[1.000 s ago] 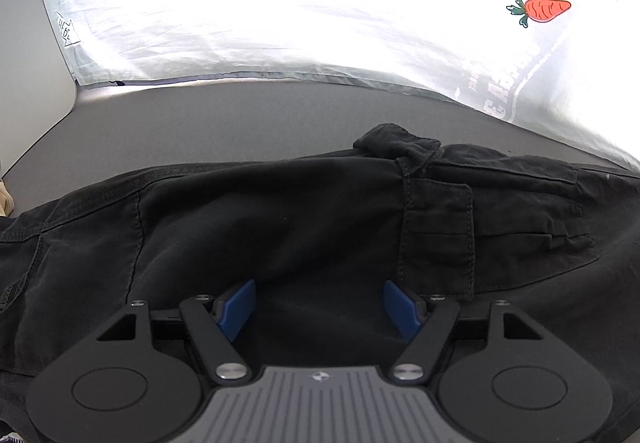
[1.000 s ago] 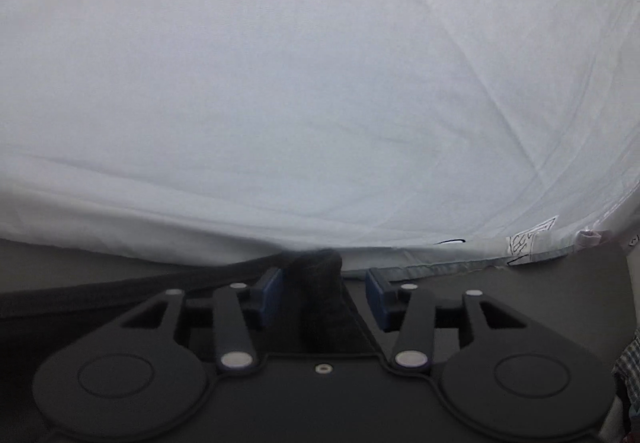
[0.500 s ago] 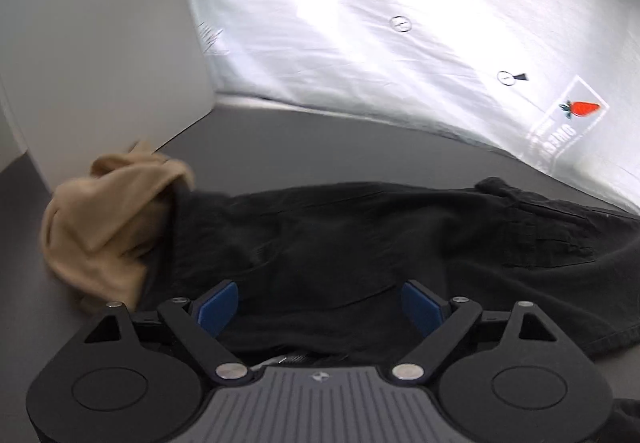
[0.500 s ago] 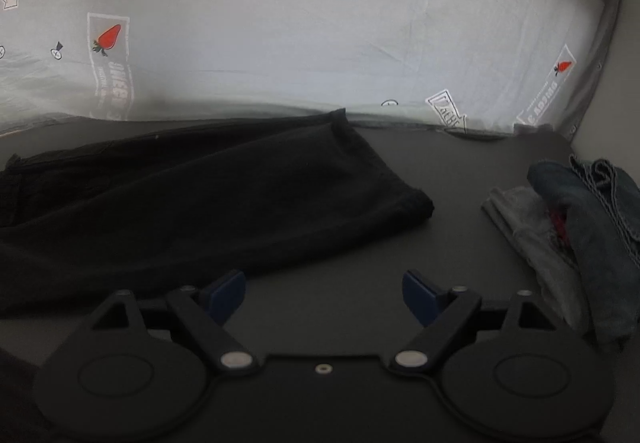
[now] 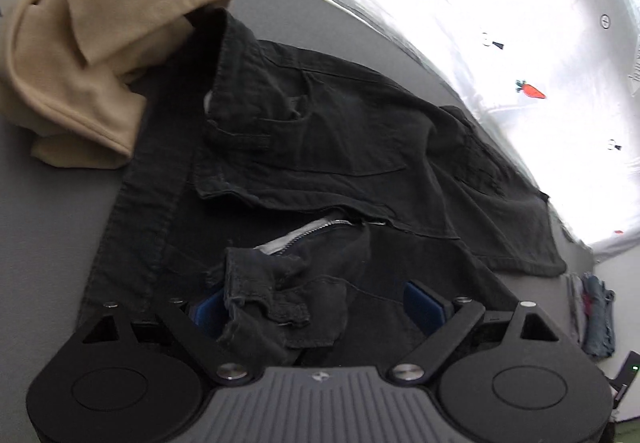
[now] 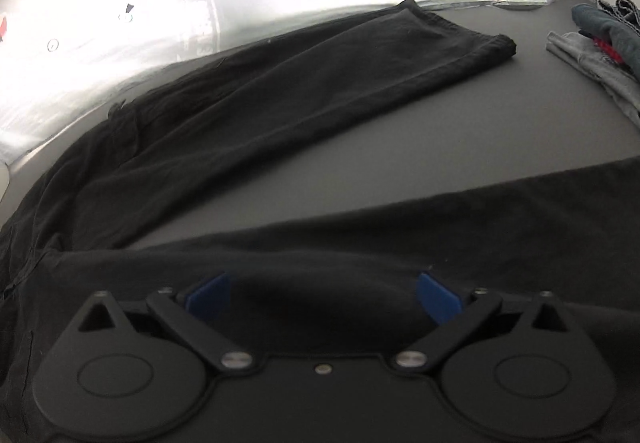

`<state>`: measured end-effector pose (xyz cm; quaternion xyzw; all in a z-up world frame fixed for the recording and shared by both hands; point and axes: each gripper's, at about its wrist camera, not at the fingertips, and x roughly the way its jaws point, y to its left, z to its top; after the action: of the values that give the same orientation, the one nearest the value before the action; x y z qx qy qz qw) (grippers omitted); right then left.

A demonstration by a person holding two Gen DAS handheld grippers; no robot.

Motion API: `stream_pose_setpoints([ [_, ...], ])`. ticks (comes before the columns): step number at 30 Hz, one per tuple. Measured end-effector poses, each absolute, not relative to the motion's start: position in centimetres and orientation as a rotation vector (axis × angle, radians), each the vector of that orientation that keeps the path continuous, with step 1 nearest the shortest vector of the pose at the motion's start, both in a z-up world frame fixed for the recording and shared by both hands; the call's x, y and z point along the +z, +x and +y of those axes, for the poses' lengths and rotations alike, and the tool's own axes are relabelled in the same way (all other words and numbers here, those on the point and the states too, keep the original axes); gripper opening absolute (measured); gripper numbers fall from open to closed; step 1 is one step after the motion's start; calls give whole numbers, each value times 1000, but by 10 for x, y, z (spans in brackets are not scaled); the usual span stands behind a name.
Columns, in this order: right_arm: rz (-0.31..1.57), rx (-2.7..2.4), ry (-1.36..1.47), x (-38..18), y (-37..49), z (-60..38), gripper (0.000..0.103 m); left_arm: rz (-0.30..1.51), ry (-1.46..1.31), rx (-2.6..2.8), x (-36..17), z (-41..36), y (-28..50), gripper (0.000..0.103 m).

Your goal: Fold clothes

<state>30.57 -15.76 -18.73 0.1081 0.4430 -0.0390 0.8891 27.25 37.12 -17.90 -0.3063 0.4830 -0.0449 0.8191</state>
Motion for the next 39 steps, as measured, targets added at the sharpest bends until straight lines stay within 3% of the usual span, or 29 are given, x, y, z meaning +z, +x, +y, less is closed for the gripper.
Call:
stream_pose_setpoints([
  [5,950,-112,133,-204,306,-125,103,987,-968,-316,-201,385,280,99],
  [11,899,-138,82,-220,308,-112,103,1017,-959,-284,-218,376,307,99],
  [17,775,-132,65,-229,293,-110,103,906,-989,-162,-220,370,302,97],
  [22,759,-132,65,-229,294,-110,103,836,-882,-74,-207,368,293,66],
  [26,751,-130,64,-229,294,-110,103,807,-672,-89,-184,352,291,49],
  [28,749,-129,64,-228,293,-110,103,789,-508,-112,-166,341,288,26],
  [30,747,-129,65,-229,293,-110,103,771,-405,-136,-153,332,285,18],
  [35,742,-129,65,-229,294,-109,103,738,-272,-52,-144,332,285,21],
  [39,740,-128,65,-229,294,-109,103,827,-303,101,-170,360,290,36],
])
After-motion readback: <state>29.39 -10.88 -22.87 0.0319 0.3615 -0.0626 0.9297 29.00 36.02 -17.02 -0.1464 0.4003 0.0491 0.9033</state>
